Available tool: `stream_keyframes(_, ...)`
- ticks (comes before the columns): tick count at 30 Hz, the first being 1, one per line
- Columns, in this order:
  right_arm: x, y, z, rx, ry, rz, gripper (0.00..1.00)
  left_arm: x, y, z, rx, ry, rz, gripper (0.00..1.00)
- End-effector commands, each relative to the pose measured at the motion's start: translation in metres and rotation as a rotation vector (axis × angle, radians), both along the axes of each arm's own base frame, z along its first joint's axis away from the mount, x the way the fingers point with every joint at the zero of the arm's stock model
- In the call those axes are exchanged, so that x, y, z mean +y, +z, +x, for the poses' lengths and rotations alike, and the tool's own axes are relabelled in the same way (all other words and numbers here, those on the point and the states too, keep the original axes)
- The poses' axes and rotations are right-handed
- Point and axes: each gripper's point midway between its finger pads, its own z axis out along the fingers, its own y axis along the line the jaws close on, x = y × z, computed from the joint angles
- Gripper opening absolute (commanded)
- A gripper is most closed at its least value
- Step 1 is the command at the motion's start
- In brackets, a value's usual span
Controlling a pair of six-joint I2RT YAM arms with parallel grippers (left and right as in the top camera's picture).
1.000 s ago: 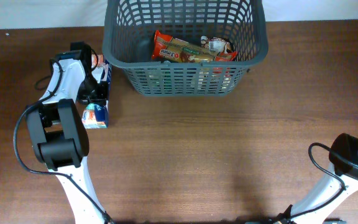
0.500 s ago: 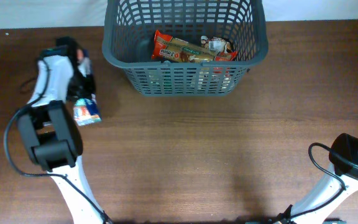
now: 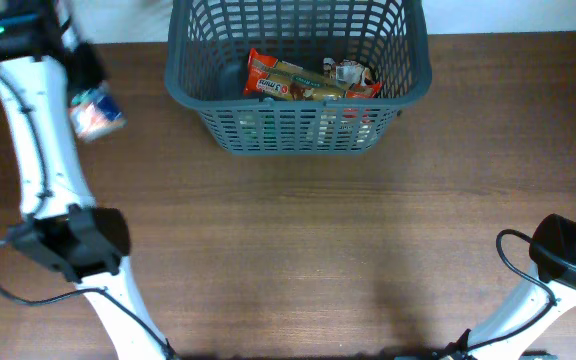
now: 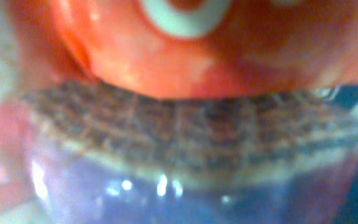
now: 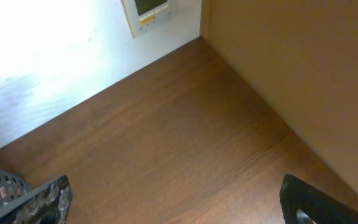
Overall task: Pack container
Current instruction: 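Lift the tissue box and swing it up-left with the left gripper, then carry the tissue box over the basket and release it inside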
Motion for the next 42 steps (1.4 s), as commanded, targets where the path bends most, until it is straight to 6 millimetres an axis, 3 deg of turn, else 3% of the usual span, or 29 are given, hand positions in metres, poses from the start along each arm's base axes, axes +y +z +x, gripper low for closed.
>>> stream_keyframes(1, -0.002, -0.006, 0.001, 0.013, -0.012, 0.013, 0.99, -0.073, 0.106, 0.004, -0.298, -0.127, 0.048, 0.02)
stream_keyframes(5, -0.002, -0.006, 0.001, 0.013, -0.012, 0.013, 0.99, -0.142, 0.163, 0.007, -0.496, -0.213, 0.105, 0.02)
stream_keyframes(9, -0.002, -0.006, 0.001, 0.013, -0.012, 0.013, 0.99, -0.188, 0.181, 0.01, -0.58, -0.285, 0.139, 0.02)
stream_keyframes(12, -0.002, -0.006, 0.001, 0.013, -0.012, 0.013, 0.99, -0.21, 0.186, 0.01, -0.608, -0.32, 0.162, 0.02)
stream_keyframes(26, -0.002, -0.006, 0.001, 0.013, -0.012, 0.013, 0.99, -0.202, 0.183, 0.005, -0.581, -0.283, 0.24, 0.02)
stream_keyframes(35, -0.002, -0.006, 0.001, 0.013, -0.013, 0.013, 0.99, -0.176, 0.184, 0.003, -0.559, -0.193, 0.321, 0.02)
stream_keyframes(38, -0.002, -0.006, 0.001, 0.013, -0.012, 0.013, 0.99, -0.185, 0.183, 0.005, -0.565, -0.23, 0.283, 0.02)
stream_keyframes(42, -0.002, -0.006, 0.001, 0.013, -0.012, 0.013, 0.99, -0.217, 0.184, 0.009, -0.601, -0.355, 0.16, 0.02)
